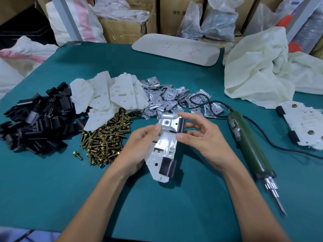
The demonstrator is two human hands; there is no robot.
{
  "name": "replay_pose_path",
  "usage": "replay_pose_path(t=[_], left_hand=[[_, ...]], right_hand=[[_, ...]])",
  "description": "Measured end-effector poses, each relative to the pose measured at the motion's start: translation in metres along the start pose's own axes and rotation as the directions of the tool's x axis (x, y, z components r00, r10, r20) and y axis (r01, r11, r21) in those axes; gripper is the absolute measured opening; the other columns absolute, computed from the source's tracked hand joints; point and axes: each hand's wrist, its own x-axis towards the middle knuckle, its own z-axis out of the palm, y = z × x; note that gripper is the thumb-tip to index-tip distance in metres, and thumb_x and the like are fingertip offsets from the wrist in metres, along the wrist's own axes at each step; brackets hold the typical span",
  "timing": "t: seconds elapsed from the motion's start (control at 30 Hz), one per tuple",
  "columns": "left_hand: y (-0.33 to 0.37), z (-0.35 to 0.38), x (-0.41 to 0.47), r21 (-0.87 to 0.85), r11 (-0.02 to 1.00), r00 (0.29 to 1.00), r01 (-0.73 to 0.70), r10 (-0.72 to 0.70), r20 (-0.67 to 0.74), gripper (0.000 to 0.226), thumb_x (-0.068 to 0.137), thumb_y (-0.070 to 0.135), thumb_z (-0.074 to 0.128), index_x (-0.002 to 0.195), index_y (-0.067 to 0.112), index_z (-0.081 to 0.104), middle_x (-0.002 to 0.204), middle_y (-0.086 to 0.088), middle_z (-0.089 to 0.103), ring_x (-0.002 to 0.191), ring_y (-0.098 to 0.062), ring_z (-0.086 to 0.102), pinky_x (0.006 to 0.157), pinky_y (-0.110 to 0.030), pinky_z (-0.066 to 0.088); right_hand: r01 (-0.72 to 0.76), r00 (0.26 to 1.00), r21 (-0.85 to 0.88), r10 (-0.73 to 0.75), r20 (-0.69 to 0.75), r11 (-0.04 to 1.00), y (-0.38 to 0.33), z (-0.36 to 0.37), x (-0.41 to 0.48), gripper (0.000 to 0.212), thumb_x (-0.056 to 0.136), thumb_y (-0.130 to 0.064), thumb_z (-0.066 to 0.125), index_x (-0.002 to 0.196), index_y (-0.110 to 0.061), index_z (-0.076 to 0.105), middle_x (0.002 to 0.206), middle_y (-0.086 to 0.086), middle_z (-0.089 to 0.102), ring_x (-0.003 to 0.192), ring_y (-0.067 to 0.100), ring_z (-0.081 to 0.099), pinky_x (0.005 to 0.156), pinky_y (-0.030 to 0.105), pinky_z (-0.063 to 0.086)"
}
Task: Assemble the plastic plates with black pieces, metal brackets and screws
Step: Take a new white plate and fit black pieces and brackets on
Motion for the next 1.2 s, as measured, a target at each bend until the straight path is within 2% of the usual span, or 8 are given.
replay_pose_path(t=[0.2, 0.47, 0.8, 0.87, 0.93, 1.03, 1.13, 1.2], left_hand=[[0.001, 0.001, -0.001, -0.01, 1.0, 1.0, 0.005, -0.005, 0.01, 0.038, 0.097, 0.049, 0.056, 0.111, 0.018, 0.076, 0.107, -0.016, 0.075, 0.094, -0.035, 0.073, 0.079, -0.042, 0.06], [0.0, 0.006, -0.001, -0.066, 0.998, 0.998, 0.007, -0.011, -0.064, 0.039, 0.098, 0.044, 0.056, 0.105, 0.012, 0.077, 0.101, -0.018, 0.076, 0.085, -0.029, 0.074, 0.07, -0.034, 0.061], [-0.001, 0.006, -0.002, -0.023, 0.999, 0.991, 0.045, -0.048, -0.124, 0.044, 0.099, 0.044, 0.053, 0.112, 0.004, 0.067, 0.104, -0.015, 0.075, 0.09, -0.028, 0.072, 0.078, -0.04, 0.059], [-0.004, 0.006, -0.005, 0.113, 0.993, 0.989, 0.025, -0.008, -0.15, 0.041, 0.101, 0.046, 0.051, 0.108, 0.008, 0.068, 0.104, 0.0, 0.076, 0.098, -0.017, 0.07, 0.086, -0.039, 0.055], [-0.007, 0.008, -0.012, 0.386, 0.922, 0.976, -0.03, 0.111, -0.188, 0.038, 0.099, 0.054, 0.048, 0.094, 0.022, 0.067, 0.087, 0.021, 0.068, 0.085, 0.002, 0.061, 0.08, -0.031, 0.048], [-0.007, 0.009, -0.022, 0.727, 0.683, 0.936, -0.07, 0.297, -0.188, 0.046, 0.098, 0.065, 0.037, 0.087, 0.027, 0.061, 0.075, 0.013, 0.061, 0.076, -0.007, 0.057, 0.07, -0.035, 0.045], [0.001, 0.005, -0.022, 0.849, 0.529, 0.942, 0.007, 0.282, -0.183, 0.052, 0.097, 0.066, 0.034, 0.096, 0.023, 0.064, 0.092, 0.007, 0.065, 0.096, -0.02, 0.056, 0.086, -0.039, 0.044], [0.005, 0.001, -0.02, 0.894, 0.445, 0.925, 0.054, 0.315, -0.213, 0.054, 0.095, 0.066, 0.039, 0.114, 0.022, 0.064, 0.107, 0.006, 0.063, 0.106, -0.019, 0.048, 0.093, -0.034, 0.038]], right_hand=[[0.01, 1.0, 0.003, -0.01, -0.026, 1.0, 0.0, 0.003, 0.0, 0.054, 0.071, -0.016, 0.086, 0.121, -0.024, 0.07, 0.097, -0.012, 0.076, 0.088, 0.01, 0.07, 0.088, 0.025, 0.057], [0.015, 0.998, 0.015, -0.014, -0.058, 1.0, 0.007, 0.003, 0.002, 0.053, 0.074, -0.004, 0.087, 0.12, -0.019, 0.066, 0.101, -0.005, 0.078, 0.091, 0.012, 0.072, 0.084, 0.023, 0.057], [-0.019, 0.999, -0.043, 0.018, -0.036, 0.999, 0.013, -0.001, 0.005, 0.053, 0.076, -0.005, 0.088, 0.12, -0.022, 0.066, 0.111, -0.003, 0.077, 0.092, 0.012, 0.071, 0.085, 0.024, 0.057], [-0.04, 0.999, -0.046, 0.039, -0.027, 0.998, 0.012, -0.012, 0.006, 0.056, 0.078, -0.002, 0.086, 0.123, -0.027, 0.066, 0.114, -0.002, 0.076, 0.092, 0.011, 0.069, 0.085, 0.025, 0.058], [-0.035, 0.989, -0.105, 0.02, -0.145, 0.994, 0.014, -0.02, 0.009, 0.045, 0.084, -0.002, 0.081, 0.117, -0.03, 0.069, 0.112, 0.001, 0.076, 0.087, 0.008, 0.066, 0.08, 0.025, 0.058], [-0.059, 0.951, -0.249, -0.022, -0.307, 0.967, 0.024, -0.022, 0.016, 0.025, 0.091, -0.013, 0.074, 0.104, -0.033, 0.071, 0.102, -0.007, 0.075, 0.075, 0.006, 0.059, 0.073, 0.027, 0.052], [-0.073, 0.943, -0.242, -0.013, -0.333, 0.968, 0.028, -0.018, 0.018, 0.016, 0.087, -0.031, 0.072, 0.1, -0.042, 0.071, 0.093, -0.018, 0.072, 0.071, 0.003, 0.061, 0.065, 0.024, 0.049], [-0.075, 0.935, -0.224, -0.01, -0.355, 0.972, 0.029, -0.019, 0.017, 0.017, 0.086, -0.033, 0.07, 0.098, -0.045, 0.071, 0.092, -0.012, 0.072, 0.069, 0.005, 0.062, 0.059, 0.021, 0.05]])
